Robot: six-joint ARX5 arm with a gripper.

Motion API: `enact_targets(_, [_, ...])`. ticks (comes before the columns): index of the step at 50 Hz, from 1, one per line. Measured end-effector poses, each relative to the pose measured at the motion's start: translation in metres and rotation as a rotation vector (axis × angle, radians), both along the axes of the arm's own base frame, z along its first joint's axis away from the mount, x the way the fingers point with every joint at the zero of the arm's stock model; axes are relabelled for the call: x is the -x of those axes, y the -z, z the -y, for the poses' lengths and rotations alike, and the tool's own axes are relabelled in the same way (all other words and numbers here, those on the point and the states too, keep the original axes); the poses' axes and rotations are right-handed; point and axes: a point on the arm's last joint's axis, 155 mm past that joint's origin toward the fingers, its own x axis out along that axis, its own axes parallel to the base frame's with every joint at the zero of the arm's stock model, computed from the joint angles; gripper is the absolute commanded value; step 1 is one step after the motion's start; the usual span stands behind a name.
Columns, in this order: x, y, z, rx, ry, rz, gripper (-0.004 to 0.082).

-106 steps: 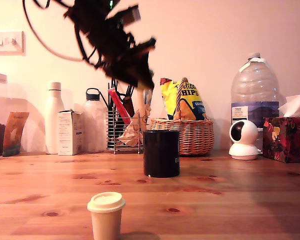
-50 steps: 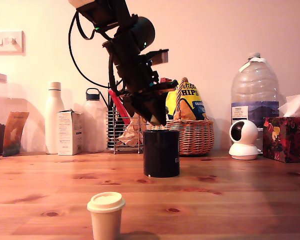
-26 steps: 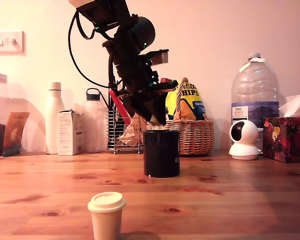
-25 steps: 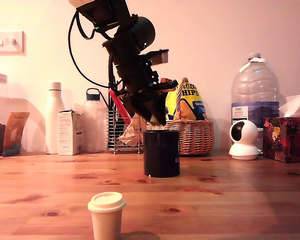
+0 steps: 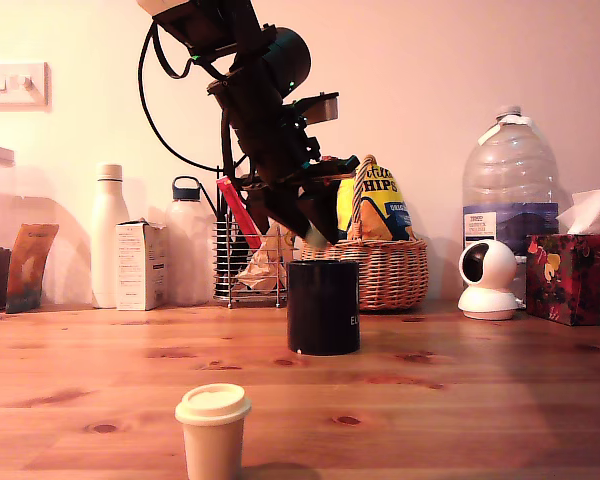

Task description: Pick up the coffee capsules from the table one by one and drop them inside the nearest coffee cup

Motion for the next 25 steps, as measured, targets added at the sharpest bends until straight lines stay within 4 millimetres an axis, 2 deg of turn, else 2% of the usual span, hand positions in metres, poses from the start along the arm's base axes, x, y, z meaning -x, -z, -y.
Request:
enact_targets(16, [0.0021,0.0015,-0.0004,-0.003,0.004,-0.010,0.0658])
enact_targets(21, [0.0023,0.0015,-0.0006,-0.007,0.009,-0.008,0.0545])
enact_targets(25, [0.0031,0.0019,-0.0012,-0.009,0.009,-0.011,0.0359])
